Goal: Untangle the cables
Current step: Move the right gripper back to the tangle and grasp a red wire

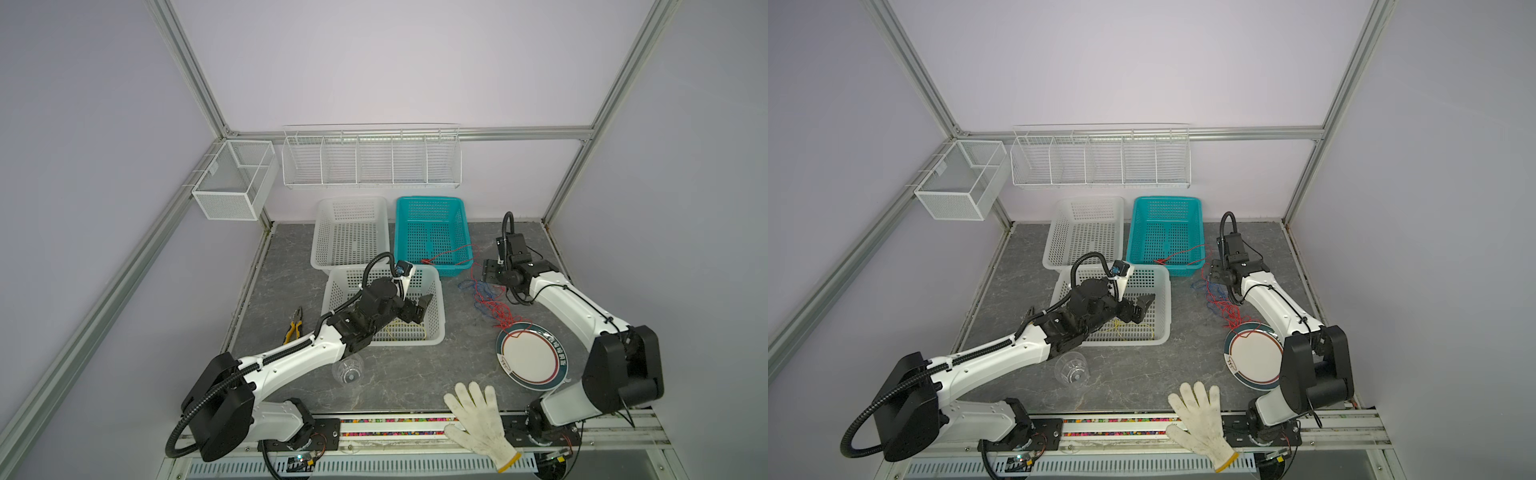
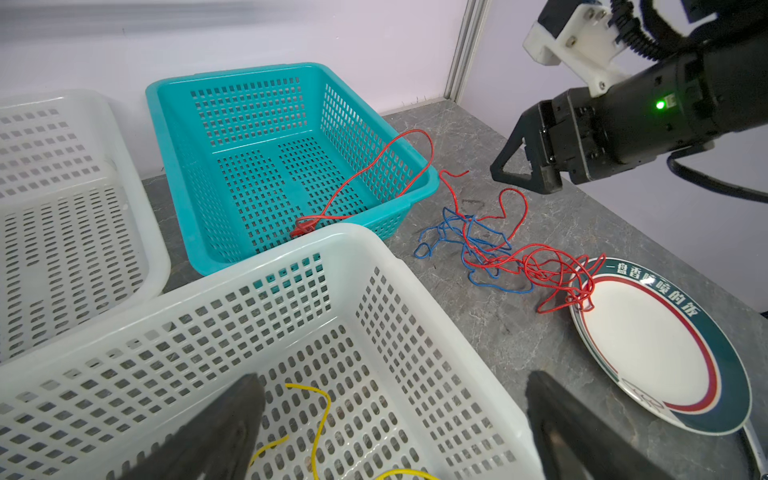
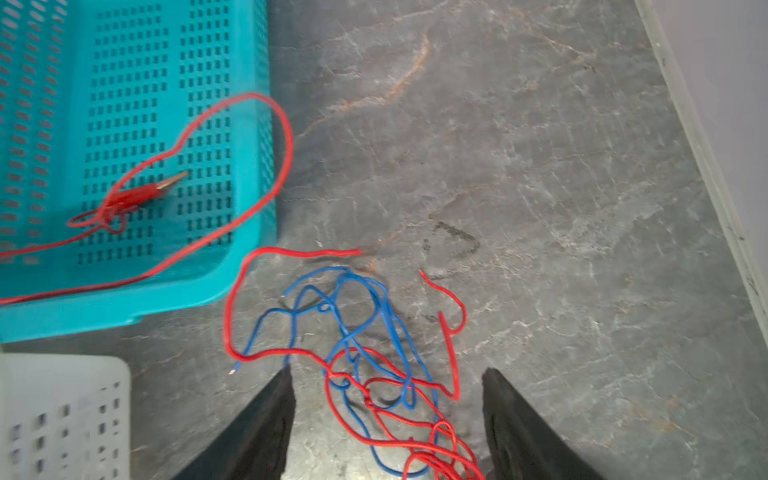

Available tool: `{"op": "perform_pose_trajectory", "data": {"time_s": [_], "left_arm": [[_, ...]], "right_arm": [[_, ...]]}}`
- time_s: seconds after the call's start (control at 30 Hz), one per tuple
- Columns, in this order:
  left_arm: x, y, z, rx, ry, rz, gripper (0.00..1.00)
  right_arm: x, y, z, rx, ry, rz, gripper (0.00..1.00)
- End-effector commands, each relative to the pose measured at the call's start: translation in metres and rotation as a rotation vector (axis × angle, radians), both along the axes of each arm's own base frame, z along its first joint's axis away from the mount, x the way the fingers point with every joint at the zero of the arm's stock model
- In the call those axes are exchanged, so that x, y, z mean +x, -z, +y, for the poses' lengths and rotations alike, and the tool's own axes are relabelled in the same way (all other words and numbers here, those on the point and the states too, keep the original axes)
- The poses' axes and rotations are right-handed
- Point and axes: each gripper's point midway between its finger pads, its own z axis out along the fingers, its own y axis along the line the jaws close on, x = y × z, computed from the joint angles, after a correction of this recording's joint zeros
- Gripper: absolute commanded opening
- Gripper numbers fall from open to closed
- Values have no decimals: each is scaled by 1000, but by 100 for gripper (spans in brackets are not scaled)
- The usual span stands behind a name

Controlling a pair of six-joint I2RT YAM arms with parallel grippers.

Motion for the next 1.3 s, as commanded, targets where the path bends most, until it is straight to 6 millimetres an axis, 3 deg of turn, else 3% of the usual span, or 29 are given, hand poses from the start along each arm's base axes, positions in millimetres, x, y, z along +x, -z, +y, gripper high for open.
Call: {"op": "perform_pose_trajectory", "data": {"time_s": [0.0, 0.07, 0.27, 0.53, 0.67, 0.73, 0.83, 1.07, 1.27], "left_arm": [[0, -16, -3, -46, 6, -7, 98], [0, -16, -2, -44, 5, -10, 98], [2, -15, -6, -39, 9, -9, 98], [3, -11, -8, -33, 15, -4, 98], [3, -14, -12, -40, 29, -6, 99], [4, -14, -14, -44, 35, -5, 100], [4, -16, -17, -48, 42, -6, 99], [5, -23, -32, -66, 95, -19, 99], [4, -43, -51, -102, 174, -42, 99]], "right_arm": [[-18, 13, -18, -19, 68, 40, 73], [-22, 23, -31, -6, 103, 57, 73], [-21, 41, -24, 45, 77, 92, 63], [-13, 42, -17, 62, 44, 104, 32], [-13, 41, -17, 54, 32, 111, 10], [-16, 37, -17, 47, 19, 104, 7], [-23, 21, -18, 44, -7, 61, 7], [-43, -45, -14, 55, -94, -127, 7], [-62, -86, -15, 51, -127, -189, 7]]}}
